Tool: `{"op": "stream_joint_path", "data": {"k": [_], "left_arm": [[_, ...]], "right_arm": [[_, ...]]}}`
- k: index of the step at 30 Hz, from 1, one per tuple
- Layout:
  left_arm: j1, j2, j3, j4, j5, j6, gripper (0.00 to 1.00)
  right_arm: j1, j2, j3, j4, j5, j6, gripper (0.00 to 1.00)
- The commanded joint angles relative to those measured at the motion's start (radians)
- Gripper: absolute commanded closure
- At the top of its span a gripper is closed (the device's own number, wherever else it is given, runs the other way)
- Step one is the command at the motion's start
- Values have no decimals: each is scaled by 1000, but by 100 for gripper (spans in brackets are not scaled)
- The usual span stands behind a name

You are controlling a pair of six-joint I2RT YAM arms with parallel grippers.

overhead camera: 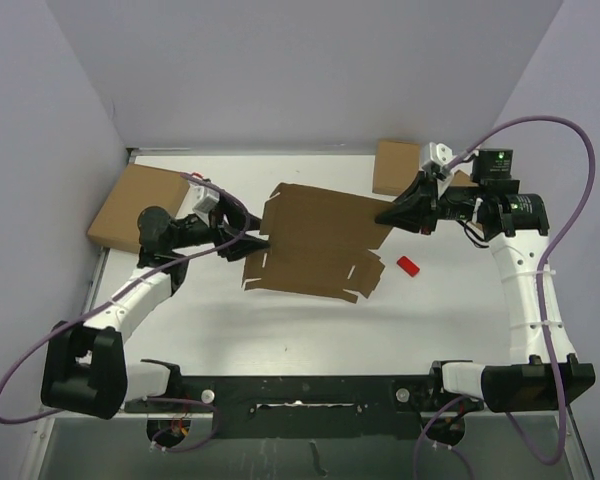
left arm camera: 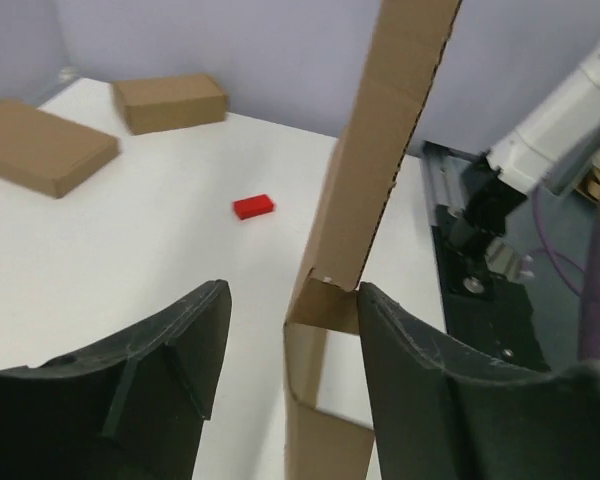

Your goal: Fold the paper box

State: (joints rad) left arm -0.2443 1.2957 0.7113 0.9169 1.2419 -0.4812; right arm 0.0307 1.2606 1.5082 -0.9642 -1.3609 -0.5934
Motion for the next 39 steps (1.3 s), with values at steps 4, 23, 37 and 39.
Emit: {"op": "stream_joint_path", "data": {"k": [4, 23, 37, 39], "left_arm": [[115, -365, 16, -486, -356, -20, 34], [115, -1002, -474, -1127, -825, -449, 51], [-4, -270, -454, -528, -905, -193, 72], [-45, -207, -451, -437, -944, -165, 73]], "right_arm": [[-25, -54, -31, 56, 3, 42, 100], [-104, 32, -131, 328, 111, 462, 100], [-121, 95, -204, 408, 41, 542, 100], [-122, 95, -206, 413, 40, 548, 100]]}}
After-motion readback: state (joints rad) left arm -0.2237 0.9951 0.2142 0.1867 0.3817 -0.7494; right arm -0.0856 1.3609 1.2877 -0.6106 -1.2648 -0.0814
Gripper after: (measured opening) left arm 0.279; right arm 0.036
